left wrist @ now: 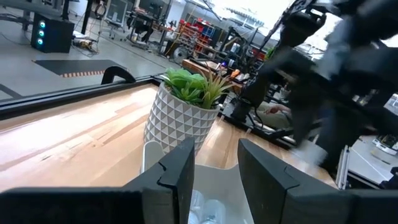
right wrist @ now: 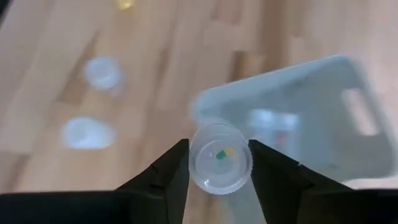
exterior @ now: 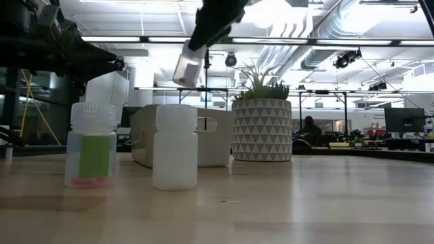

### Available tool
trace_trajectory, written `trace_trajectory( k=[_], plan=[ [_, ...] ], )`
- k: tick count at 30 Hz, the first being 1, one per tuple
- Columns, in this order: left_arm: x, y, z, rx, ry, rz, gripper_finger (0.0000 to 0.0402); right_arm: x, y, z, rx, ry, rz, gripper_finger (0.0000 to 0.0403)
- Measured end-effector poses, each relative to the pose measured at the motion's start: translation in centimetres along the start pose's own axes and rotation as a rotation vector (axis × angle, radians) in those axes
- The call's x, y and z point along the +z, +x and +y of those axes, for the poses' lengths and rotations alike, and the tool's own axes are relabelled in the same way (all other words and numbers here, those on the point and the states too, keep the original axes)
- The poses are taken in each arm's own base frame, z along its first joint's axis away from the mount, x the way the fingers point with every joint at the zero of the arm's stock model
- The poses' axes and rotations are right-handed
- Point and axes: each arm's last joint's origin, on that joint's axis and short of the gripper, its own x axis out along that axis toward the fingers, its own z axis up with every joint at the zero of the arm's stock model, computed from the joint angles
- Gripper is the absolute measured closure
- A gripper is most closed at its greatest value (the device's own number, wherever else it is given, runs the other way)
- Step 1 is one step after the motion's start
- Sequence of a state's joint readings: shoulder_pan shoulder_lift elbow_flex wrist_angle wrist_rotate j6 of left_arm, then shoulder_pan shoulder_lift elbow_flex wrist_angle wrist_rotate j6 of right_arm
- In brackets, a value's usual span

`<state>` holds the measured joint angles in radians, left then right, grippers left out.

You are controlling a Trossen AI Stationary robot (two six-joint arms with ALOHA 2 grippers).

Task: Pick and place pill bottles into a basket
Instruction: Put the transparent pill bottle into the white bin

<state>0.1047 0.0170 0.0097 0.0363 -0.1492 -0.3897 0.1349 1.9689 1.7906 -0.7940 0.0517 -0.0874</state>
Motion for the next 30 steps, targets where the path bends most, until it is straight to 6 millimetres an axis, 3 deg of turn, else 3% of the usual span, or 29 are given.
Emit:
trace_trajectory(
  k=[4, 8, 14, 23, 30],
  plan=[
    [0.0, 0.0, 0.0, 0.001, 0.000, -0.001, 0.0245, -1.2, 1.0, -3.9, 0.017, 0.081, 0.044, 0.0272],
    [0.0, 0.0, 0.0, 0.002, 0.000, -0.002, 0.0245, -2.6, 3.2, -6.0, 0.103, 0.109, 0.087, 0.0275],
    [0.0, 0.0, 0.0, 0.002, 0.000, -0.002, 0.0245, -3.5, 6.0, -6.3, 0.115, 0.101, 0.145, 0.0253],
    [0.0, 0.0, 0.0, 0.002, 0.000, -0.002, 0.0245, -4.6, 8.5, -6.1, 0.129, 0.108, 0.218, 0.0268],
    [0.0, 0.0, 0.0, 0.002, 0.000, -0.001, 0.0245, -4.5, 8.6, -6.3, 0.086, 0.143, 0.220, 0.0204]
  ],
)
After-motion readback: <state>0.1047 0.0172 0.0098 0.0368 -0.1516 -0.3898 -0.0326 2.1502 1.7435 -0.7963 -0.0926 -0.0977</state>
